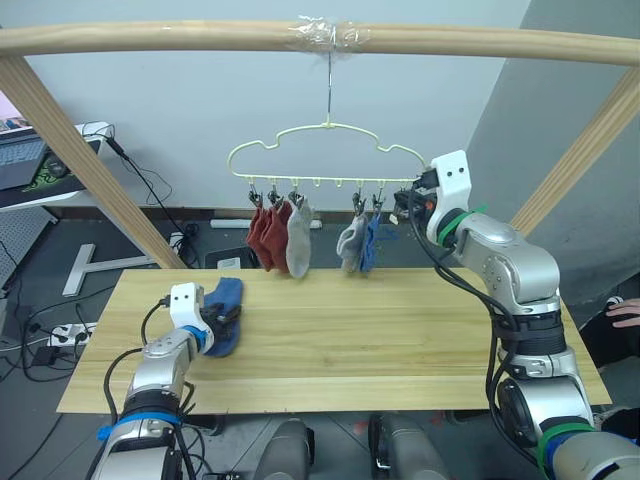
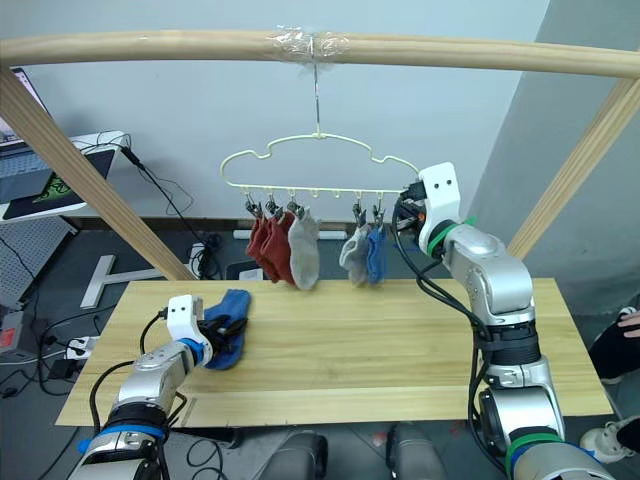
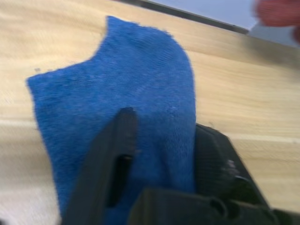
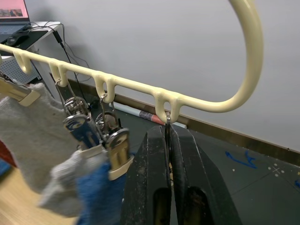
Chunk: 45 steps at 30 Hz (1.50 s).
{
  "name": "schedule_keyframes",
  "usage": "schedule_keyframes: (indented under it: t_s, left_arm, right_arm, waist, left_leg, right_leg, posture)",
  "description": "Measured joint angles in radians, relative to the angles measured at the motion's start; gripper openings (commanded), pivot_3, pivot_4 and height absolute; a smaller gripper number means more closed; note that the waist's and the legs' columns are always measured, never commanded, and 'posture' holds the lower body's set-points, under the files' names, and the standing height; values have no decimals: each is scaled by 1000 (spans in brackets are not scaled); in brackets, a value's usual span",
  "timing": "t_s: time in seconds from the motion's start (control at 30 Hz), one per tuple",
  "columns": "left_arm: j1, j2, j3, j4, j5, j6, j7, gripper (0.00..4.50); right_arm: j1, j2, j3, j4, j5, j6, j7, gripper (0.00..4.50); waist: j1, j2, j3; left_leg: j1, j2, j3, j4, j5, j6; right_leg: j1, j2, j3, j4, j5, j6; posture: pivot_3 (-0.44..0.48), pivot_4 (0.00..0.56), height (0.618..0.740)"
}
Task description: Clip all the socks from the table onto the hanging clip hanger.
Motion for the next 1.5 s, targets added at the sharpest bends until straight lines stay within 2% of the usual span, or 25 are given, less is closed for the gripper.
schedule_keyframes:
  t_s: [0.13, 0.37, 0.5, 0.6, 0.97, 1.5]
  left_arm:
    - [58, -11, -13, -92, -1, 10, -15, 21]
    - [204, -102, -164, -401, 6, 42, -67, 6]
    - [227, -135, -306, -754, -15, 62, -134, 6]
    - [152, -182, -357, -862, -18, 62, -130, 6]
    - [22, -261, -386, -850, 15, 81, -38, 6]
    - [-14, -298, -368, -778, 45, -17, 37, 6]
  right_arm:
    - [-6, -11, -8, 1, 1, 0, 4, 0]
    - [-38, -12, -23, 14, 40, 64, 19, 0]
    - [-162, 18, -187, 65, 145, 314, -31, 0]
    - [-231, 65, -293, 90, 199, 490, -76, 0]
    - [-304, 158, -490, 97, 227, 721, -183, 0]
    - [-334, 179, -585, 95, 225, 783, -229, 0]
  waist:
    - [0, 0, 0]
    - [1, 1, 2]
    - [4, 4, 4]
    - [3, 4, 4]
    - [-2, 4, 5]
    - [-6, 4, 5]
  left_leg:
    - [0, 0, 0, 0, 0, 0]
    - [-3, 0, -2, 0, 0, 0]
    - [-5, 1, -2, 0, 0, 0]
    - [-5, 1, -2, 0, 0, 0]
    - [-6, -1, 0, 0, 0, 0]
    - [-6, -1, -1, -1, 0, 0]
  right_leg:
    - [0, 0, 0, 0, 0, 0]
    - [-1, -1, -1, -2, 0, 0]
    - [-2, -2, -1, -2, 0, -1]
    - [-1, -1, -1, -1, -1, -2]
    - [-2, 2, -3, -1, -1, -2]
    - [-2, 2, -4, -1, -1, -2]
  posture:
    - [48, 214, 740]
    - [49, 212, 740]
    - [48, 211, 740]
    - [48, 211, 740]
    - [23, 206, 740]
    - [9, 211, 740]
